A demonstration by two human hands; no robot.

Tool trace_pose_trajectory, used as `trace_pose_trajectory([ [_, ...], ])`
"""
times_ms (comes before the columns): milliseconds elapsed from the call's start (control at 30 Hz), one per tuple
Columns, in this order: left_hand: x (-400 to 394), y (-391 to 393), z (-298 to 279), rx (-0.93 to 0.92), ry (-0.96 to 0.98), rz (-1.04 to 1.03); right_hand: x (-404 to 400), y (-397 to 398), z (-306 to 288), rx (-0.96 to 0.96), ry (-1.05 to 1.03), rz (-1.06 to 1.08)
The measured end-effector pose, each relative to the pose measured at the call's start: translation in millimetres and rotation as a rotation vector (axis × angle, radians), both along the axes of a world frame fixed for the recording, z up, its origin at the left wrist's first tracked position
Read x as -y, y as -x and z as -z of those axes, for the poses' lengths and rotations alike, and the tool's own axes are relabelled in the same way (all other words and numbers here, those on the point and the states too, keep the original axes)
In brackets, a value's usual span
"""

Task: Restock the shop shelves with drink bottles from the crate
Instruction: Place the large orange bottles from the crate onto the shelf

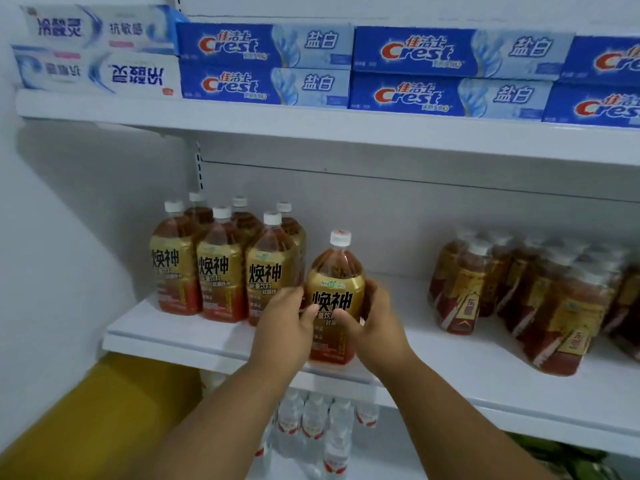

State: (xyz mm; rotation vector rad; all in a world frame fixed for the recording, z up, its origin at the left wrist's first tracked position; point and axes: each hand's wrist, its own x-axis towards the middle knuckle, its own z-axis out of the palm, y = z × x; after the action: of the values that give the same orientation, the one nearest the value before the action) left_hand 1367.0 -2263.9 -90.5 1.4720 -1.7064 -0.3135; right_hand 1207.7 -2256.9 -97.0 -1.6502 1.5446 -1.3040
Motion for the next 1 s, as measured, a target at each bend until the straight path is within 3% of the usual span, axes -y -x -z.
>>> trace_pose_trajectory([
  [133, 6, 2, 6, -0.179, 0.037, -0.094, 18, -3, -1, -0.119, -0.008, 0.029],
  [400, 31, 11, 33, -0.411, -0.258, 0.156, 57, -10, 0, -0.211, 0.009, 0.082],
  [567, 57, 15, 32, -0.422, -0.296, 0.168, 76, -10, -4, -0.3, 0.011, 0.08],
  [1000, 81, 32, 46, -0.513, -0.254, 0.144, 105, -11, -3, -0.251, 0.01, 0.074],
])
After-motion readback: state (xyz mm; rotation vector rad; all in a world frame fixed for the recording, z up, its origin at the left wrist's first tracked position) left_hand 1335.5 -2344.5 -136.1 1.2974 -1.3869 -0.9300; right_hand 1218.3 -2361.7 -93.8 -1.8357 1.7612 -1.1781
